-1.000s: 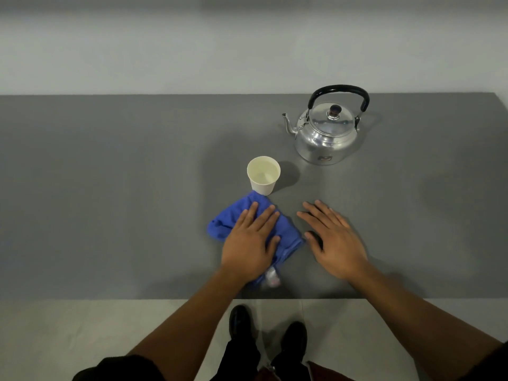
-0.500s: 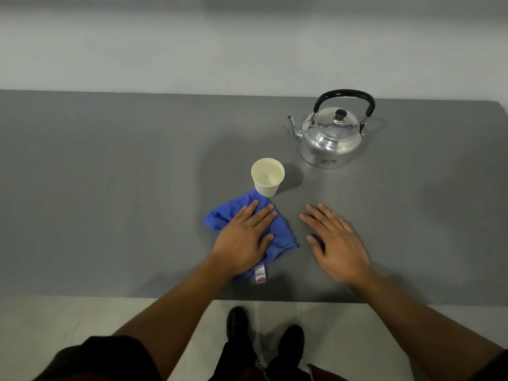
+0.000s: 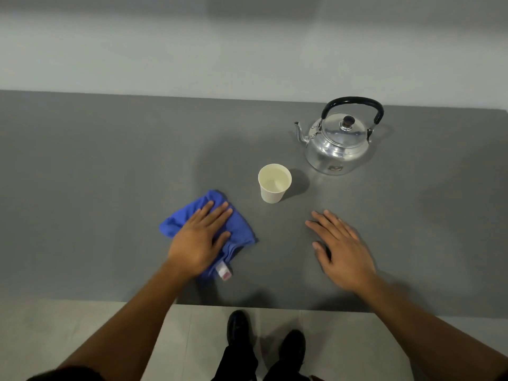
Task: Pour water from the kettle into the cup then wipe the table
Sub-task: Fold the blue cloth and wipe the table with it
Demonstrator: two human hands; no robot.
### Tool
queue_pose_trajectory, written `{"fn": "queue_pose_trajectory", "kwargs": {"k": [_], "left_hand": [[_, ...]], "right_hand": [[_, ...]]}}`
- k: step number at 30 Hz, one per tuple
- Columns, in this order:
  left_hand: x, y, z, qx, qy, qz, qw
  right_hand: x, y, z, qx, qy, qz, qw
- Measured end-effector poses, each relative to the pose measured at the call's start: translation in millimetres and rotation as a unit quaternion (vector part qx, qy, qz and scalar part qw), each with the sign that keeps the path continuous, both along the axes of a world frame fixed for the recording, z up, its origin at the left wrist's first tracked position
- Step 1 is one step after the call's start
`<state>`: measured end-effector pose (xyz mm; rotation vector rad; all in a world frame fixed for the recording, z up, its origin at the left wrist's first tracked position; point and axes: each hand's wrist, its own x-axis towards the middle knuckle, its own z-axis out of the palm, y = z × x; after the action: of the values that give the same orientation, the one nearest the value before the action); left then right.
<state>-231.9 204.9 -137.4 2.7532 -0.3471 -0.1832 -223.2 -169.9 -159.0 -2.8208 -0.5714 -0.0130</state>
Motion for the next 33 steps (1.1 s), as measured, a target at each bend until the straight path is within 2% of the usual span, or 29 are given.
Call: {"fn": "queue_pose_trajectory", "kwargs": {"k": [2, 4, 8, 12, 17, 21, 24, 28, 31, 33], "left_hand": [[23, -17, 0, 0.020, 0.004, 0.036, 0.999], [33, -39, -1, 0.024, 0.001, 0.031, 0.999], [11, -55, -4, 0.021, 0.005, -0.067, 0.998], [-10, -15, -6, -0.012, -0.006, -0.151, 0.988], [24, 33, 4, -0.002, -0.014, -0.083, 0.996], [66, 10, 2, 0.024, -0.008, 0.000, 1.000], [75, -16, 0, 0.035, -0.004, 0.016, 0.999], [49, -30, -1, 0.017, -0.001, -0.077, 0.997], [23, -8, -2, -0.001, -0.007, -0.158, 0.987], [19, 18, 1, -0.010, -0.013, -0.175, 0.985]], "right_hand": [[0, -1, 0, -0.006, 0.001, 0.003, 1.000], [0, -2, -1, -0.008, 0.000, 0.003, 1.000], [-1, -1, -1, -0.004, -0.004, 0.000, 1.000], [-1, 0, 0, 0.002, -0.001, 0.000, 1.000], [0, 0, 2, -0.002, 0.011, -0.003, 1.000], [-1, -1, 3, 0.005, 0.015, -0.002, 1.000], [0, -1, 3, 0.007, 0.013, -0.003, 1.000], [0, -2, 0, 0.003, 0.009, 0.002, 1.000], [1, -2, -2, 0.000, 0.007, 0.002, 1.000], [2, -1, -3, 0.001, 0.007, 0.001, 1.000]]}}
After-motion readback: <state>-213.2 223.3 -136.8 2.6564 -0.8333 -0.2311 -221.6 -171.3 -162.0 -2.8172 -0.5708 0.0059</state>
